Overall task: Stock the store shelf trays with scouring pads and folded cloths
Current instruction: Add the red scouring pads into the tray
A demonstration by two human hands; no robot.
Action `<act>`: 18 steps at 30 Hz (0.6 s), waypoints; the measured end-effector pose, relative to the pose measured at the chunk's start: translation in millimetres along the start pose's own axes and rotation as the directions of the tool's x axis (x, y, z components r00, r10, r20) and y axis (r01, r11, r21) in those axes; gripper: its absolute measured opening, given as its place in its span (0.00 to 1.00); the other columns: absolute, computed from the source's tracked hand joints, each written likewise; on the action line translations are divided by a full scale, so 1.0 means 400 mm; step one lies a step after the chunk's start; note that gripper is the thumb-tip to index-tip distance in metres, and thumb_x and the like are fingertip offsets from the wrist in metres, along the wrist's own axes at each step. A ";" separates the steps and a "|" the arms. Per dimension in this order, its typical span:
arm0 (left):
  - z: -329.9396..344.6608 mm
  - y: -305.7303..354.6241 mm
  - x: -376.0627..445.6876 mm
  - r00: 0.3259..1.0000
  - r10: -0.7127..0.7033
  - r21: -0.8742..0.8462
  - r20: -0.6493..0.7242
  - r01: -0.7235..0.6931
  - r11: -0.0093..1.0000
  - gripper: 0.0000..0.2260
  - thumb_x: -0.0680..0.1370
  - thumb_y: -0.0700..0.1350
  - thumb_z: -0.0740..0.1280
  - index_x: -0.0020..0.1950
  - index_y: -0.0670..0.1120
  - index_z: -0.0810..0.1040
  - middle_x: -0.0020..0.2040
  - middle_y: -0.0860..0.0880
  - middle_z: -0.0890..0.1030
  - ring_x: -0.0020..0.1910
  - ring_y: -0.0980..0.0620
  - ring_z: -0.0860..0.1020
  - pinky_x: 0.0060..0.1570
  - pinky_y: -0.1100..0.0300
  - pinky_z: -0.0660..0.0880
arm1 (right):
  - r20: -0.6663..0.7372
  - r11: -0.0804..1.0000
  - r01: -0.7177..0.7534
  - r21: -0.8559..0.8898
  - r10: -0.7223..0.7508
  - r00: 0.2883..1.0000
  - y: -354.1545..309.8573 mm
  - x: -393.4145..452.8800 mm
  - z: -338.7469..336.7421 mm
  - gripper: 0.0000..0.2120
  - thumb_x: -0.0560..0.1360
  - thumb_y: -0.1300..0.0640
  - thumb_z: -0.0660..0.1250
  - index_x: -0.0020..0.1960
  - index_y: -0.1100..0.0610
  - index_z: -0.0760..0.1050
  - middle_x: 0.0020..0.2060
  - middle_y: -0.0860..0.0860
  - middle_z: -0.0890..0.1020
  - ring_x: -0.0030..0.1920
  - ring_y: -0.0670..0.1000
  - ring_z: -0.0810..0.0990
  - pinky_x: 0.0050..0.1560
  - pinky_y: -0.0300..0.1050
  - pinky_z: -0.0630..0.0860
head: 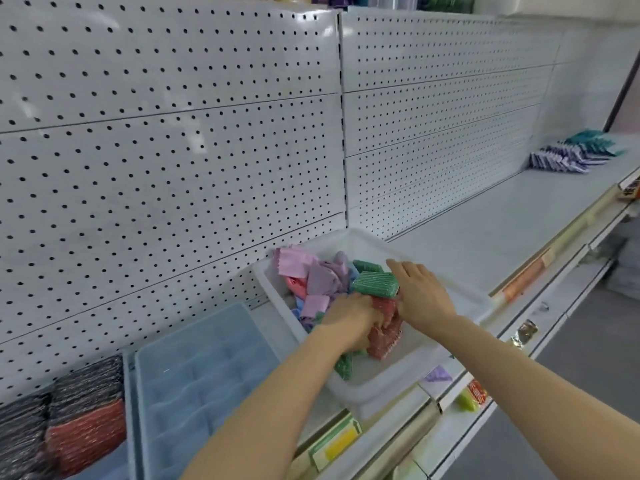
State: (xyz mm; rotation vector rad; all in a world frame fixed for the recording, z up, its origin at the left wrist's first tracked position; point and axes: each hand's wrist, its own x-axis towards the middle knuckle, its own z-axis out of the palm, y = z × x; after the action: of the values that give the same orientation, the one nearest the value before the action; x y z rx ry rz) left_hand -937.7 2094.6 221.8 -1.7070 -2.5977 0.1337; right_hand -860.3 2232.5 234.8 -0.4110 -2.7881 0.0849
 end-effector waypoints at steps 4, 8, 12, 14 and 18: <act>-0.045 -0.095 -0.019 0.953 -0.302 -0.395 -0.017 0.271 0.878 0.08 0.73 0.44 0.71 0.51 0.53 0.79 0.50 0.52 0.76 0.47 0.50 0.78 0.48 0.52 0.77 | 0.114 0.980 0.110 0.167 -0.130 0.985 0.010 0.035 0.021 0.17 0.73 0.55 0.65 0.62 0.51 0.73 0.56 0.49 0.77 0.57 0.53 0.76 0.52 0.45 0.73; -0.084 -0.156 -0.040 0.902 -0.432 -0.526 -0.015 0.360 0.770 0.08 0.75 0.40 0.69 0.49 0.53 0.77 0.45 0.56 0.75 0.41 0.54 0.75 0.38 0.60 0.70 | 0.317 0.953 0.293 0.078 -0.302 0.899 0.003 0.077 0.077 0.23 0.71 0.46 0.70 0.64 0.49 0.73 0.60 0.50 0.76 0.61 0.54 0.72 0.61 0.50 0.72; -0.068 -0.171 -0.055 0.885 -0.464 -0.597 0.045 0.396 0.698 0.10 0.75 0.39 0.70 0.48 0.55 0.76 0.45 0.52 0.79 0.43 0.51 0.79 0.46 0.53 0.79 | 0.456 0.905 0.387 -0.175 -0.274 0.847 -0.017 0.118 0.132 0.37 0.74 0.50 0.68 0.77 0.45 0.52 0.76 0.51 0.55 0.75 0.57 0.55 0.73 0.56 0.56; -0.054 -0.173 -0.055 0.882 -0.469 -0.617 0.055 0.399 0.678 0.09 0.75 0.39 0.70 0.49 0.53 0.77 0.46 0.50 0.80 0.44 0.49 0.80 0.49 0.51 0.80 | 0.469 0.899 0.399 -0.179 -0.278 0.838 -0.013 0.135 0.149 0.38 0.75 0.53 0.67 0.77 0.45 0.49 0.77 0.51 0.53 0.76 0.56 0.52 0.74 0.57 0.54; -0.057 -0.182 -0.057 0.873 -0.488 -0.636 -0.009 0.371 0.676 0.10 0.76 0.41 0.70 0.56 0.52 0.78 0.52 0.50 0.81 0.44 0.52 0.80 0.46 0.58 0.80 | 0.334 0.942 0.333 -0.043 -0.301 0.893 -0.010 0.164 0.136 0.27 0.77 0.61 0.61 0.72 0.43 0.63 0.69 0.48 0.72 0.67 0.54 0.72 0.67 0.53 0.68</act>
State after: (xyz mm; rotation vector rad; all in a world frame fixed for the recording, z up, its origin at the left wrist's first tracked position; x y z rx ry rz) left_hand -993.5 2046.4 251.4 -1.0330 -2.9906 -0.9459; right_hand -938.2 2247.1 203.8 0.0510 -3.1523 -0.0697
